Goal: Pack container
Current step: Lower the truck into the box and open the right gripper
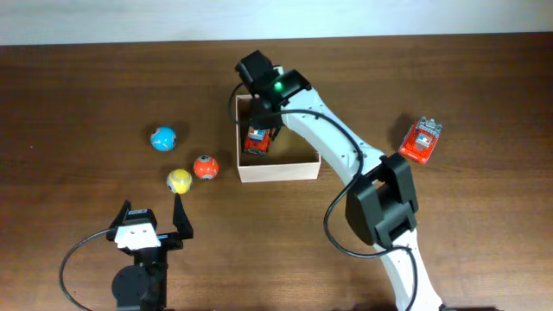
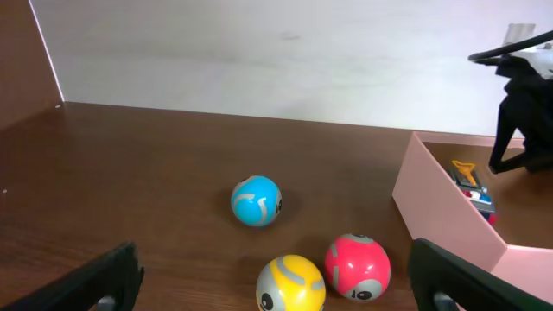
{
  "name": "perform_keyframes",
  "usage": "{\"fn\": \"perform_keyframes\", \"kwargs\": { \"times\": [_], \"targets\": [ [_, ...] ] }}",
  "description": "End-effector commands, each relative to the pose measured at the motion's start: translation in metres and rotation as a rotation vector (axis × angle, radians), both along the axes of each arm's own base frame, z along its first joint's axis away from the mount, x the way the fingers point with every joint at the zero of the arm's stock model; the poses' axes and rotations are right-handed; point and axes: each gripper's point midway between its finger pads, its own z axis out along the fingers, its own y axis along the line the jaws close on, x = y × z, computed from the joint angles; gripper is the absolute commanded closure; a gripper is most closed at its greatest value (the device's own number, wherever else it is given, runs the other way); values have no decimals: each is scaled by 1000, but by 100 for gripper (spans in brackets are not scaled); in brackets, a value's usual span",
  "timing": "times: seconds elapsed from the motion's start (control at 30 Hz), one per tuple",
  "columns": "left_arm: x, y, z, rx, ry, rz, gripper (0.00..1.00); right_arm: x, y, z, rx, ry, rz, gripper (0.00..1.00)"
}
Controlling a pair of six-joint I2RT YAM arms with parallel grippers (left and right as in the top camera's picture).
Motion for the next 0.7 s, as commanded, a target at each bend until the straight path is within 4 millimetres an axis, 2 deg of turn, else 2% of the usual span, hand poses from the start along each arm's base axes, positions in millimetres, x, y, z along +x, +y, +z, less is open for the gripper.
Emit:
{"fn": "perform_keyframes", "kwargs": {
  "times": [0.0, 0.23, 0.67],
  "targets": [
    [0, -1, 0, 15, -2, -10, 1, 6, -8, 21, 16, -52, -20, 66],
    [0, -1, 0, 15, -2, -10, 1, 7, -10, 7, 7, -37, -24, 66],
    [0, -1, 0, 15, -2, -10, 1, 4, -11, -35, -35, 34, -23, 65]
  ]
}}
